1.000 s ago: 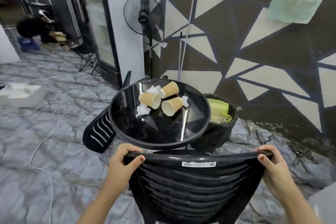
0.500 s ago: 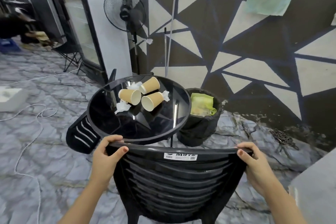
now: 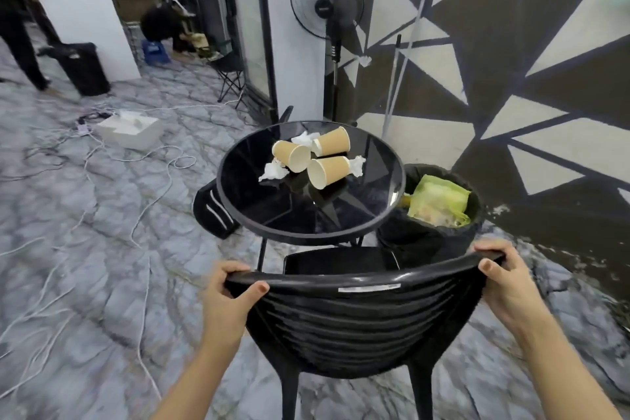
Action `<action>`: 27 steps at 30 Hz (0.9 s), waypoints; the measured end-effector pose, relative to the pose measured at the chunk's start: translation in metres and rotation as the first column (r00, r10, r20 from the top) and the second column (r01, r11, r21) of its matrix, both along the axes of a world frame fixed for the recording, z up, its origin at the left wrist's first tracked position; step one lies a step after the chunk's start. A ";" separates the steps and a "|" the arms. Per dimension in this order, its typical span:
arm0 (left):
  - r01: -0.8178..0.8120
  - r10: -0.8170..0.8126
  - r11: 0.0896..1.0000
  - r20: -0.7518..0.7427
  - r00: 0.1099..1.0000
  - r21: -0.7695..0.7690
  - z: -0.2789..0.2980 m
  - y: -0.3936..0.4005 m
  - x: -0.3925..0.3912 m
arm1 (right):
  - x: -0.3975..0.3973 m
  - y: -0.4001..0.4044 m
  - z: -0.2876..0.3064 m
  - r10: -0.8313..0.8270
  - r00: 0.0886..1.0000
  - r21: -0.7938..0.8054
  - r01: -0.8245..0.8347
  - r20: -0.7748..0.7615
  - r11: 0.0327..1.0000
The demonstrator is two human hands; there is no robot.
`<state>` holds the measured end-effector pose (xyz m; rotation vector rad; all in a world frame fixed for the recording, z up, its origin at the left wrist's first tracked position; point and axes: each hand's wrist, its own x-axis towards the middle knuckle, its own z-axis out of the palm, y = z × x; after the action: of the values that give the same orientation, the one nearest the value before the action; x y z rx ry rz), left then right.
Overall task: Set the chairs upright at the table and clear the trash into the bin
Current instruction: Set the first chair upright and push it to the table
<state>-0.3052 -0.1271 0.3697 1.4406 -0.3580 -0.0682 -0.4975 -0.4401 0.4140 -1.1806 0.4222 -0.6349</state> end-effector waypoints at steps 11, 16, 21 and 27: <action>0.190 -0.190 0.982 0.023 0.982 0.001 0.011 -0.046 0.036 | -0.025 -0.026 -0.049 -0.152 0.988 0.074 0.150 0.031 0.986; 0.136 -0.137 0.990 -0.019 0.990 -0.043 -0.006 -0.018 0.030 | -0.005 -0.025 -0.045 -0.055 0.993 0.017 0.054 0.101 0.998; 0.011 -0.016 0.993 -0.041 0.999 -0.115 -0.029 -0.021 -0.014 | -0.012 -0.045 -0.042 0.025 0.996 -0.032 -0.023 0.089 0.999; 0.070 -0.074 0.996 -0.073 0.995 -0.055 -0.038 -0.036 -0.048 | -0.052 -0.062 -0.059 0.046 0.999 0.009 -0.046 0.026 0.999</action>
<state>-0.3529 -0.1630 0.3320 1.3697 -0.3475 -0.1695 -0.5496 -0.5025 0.3554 -1.1689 0.3747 -0.6077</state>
